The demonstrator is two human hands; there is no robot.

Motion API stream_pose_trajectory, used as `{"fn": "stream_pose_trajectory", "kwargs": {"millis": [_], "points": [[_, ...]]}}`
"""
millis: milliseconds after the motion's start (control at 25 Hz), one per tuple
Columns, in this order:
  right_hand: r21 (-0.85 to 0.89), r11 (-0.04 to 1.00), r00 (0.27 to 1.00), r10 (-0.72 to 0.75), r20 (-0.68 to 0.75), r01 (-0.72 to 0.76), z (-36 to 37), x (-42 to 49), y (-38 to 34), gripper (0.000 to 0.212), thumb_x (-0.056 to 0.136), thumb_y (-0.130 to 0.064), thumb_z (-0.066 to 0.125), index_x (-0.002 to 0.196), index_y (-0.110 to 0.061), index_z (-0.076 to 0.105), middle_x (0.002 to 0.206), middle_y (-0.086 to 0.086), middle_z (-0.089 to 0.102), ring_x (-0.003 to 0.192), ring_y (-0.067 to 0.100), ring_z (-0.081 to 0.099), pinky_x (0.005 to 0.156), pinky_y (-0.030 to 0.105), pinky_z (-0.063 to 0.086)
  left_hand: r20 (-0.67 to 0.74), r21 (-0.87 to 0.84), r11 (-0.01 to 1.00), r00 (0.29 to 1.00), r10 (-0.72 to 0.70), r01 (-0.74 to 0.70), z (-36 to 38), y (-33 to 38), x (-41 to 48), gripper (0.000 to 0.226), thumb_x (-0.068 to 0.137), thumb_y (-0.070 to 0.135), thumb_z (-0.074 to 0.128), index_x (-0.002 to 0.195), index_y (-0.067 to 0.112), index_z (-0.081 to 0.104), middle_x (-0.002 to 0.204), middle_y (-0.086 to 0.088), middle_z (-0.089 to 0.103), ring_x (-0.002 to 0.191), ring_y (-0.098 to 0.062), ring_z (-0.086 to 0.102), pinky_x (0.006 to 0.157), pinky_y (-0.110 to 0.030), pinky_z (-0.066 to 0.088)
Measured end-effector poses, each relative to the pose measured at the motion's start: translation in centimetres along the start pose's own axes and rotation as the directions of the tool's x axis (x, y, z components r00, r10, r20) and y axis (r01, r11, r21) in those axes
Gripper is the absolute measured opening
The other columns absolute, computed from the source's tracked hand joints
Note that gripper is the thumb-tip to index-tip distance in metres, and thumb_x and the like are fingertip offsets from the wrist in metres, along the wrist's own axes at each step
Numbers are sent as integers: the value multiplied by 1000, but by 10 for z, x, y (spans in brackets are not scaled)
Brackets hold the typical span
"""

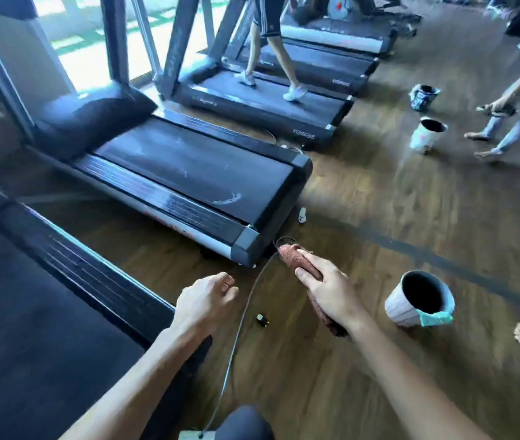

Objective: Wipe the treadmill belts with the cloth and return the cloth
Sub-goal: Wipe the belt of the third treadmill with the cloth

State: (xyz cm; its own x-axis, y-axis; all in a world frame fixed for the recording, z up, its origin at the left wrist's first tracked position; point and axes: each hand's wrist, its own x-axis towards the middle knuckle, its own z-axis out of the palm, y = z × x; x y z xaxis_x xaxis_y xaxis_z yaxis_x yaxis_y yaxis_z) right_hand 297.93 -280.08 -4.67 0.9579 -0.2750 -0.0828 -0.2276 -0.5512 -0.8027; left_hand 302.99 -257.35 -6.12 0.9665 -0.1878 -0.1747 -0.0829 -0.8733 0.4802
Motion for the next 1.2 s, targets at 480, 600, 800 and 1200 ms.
{"fn": "stream_pose_trajectory", "kwargs": {"millis": [480, 600, 800, 1200], "points": [[-31, 997, 963, -57, 263, 67, 49, 300, -36, 45, 94, -38, 60, 138, -34, 53, 140, -12, 54, 128, 12, 49, 112, 35, 36, -110, -96, 971, 967, -231, 221, -41, -8, 261, 26, 91, 39, 53, 111, 28, 66, 114, 6, 69, 107, -19, 63, 90, -35, 51], [0, 999, 961, -51, 273, 53, 60, 360, -49, 45, 94, -39, 60, 138, -35, 52, 140, -12, 54, 128, 12, 49, 112, 36, 36, -105, -103, 967, 964, -244, 234, -59, -12, 315, 26, 91, 39, 54, 113, 30, 65, 112, 10, 69, 107, -16, 63, 90, -33, 50], [58, 998, 956, -1, 295, -17, 96, 450, -68, 45, 94, -40, 59, 139, -34, 51, 137, -9, 56, 125, 13, 52, 110, 35, 39, -121, -118, 966, 963, -243, 229, -85, -29, 418, 27, 92, 39, 55, 116, 29, 64, 112, 10, 70, 105, -14, 63, 92, -33, 49], [143, 986, 887, -142, 438, 87, 238, 664, -186, 44, 92, -41, 61, 135, -42, 52, 138, -22, 52, 131, 1, 44, 114, 36, 34, -215, -111, 926, 901, -378, 362, -199, -137, 606, 27, 92, 39, 54, 115, 30, 63, 113, 12, 68, 106, -11, 62, 93, -33, 47]]}}
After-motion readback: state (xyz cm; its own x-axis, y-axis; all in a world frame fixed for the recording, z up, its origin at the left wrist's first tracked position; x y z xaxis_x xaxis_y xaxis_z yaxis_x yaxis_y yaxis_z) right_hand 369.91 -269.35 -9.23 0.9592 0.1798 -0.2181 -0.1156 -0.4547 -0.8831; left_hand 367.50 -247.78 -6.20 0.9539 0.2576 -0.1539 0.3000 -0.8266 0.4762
